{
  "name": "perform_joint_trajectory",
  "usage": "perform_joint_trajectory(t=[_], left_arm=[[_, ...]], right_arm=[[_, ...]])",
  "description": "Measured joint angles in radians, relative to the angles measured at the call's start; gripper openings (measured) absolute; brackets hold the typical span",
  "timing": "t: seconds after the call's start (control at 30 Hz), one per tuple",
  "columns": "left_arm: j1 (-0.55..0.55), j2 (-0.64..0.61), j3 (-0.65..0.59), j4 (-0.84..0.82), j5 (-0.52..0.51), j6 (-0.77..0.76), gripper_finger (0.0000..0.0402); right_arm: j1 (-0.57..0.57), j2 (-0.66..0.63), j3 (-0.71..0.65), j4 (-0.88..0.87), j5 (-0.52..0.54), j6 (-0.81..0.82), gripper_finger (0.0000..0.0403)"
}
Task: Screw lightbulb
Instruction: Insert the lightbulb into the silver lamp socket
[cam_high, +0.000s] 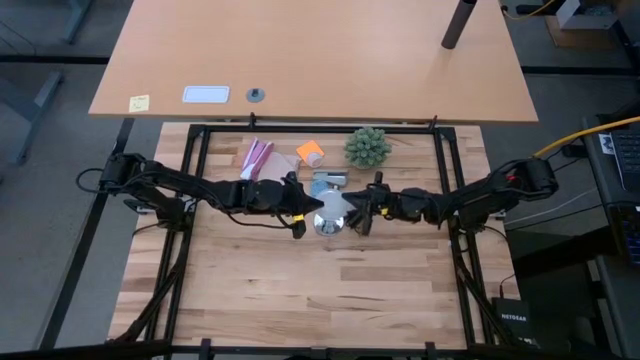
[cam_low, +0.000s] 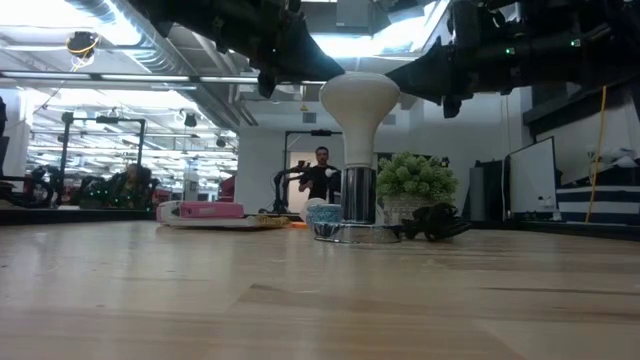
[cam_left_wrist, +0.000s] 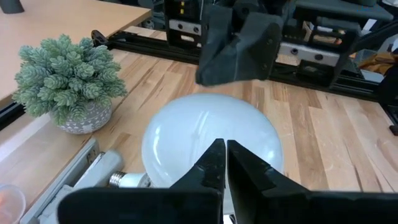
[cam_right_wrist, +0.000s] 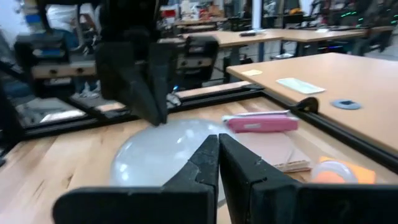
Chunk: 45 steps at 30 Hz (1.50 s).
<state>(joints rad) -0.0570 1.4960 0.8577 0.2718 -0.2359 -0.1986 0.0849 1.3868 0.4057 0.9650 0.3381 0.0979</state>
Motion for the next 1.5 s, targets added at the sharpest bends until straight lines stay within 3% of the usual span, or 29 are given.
perform_joint_trajectory(t=[0.13,1.5], left_arm=[[0.000,0.000,0.000,0.000,-0.001,0.000,0.0005],[0.000,-0.008,-0.001,0.110,-0.015,0.076,0.0005]], right_arm=[[0.000,-0.008,0.000,0.002,0.036,0.000,0.0017],[0.000,-0.010,0.002,-0.088,0.036,0.030,0.0017]])
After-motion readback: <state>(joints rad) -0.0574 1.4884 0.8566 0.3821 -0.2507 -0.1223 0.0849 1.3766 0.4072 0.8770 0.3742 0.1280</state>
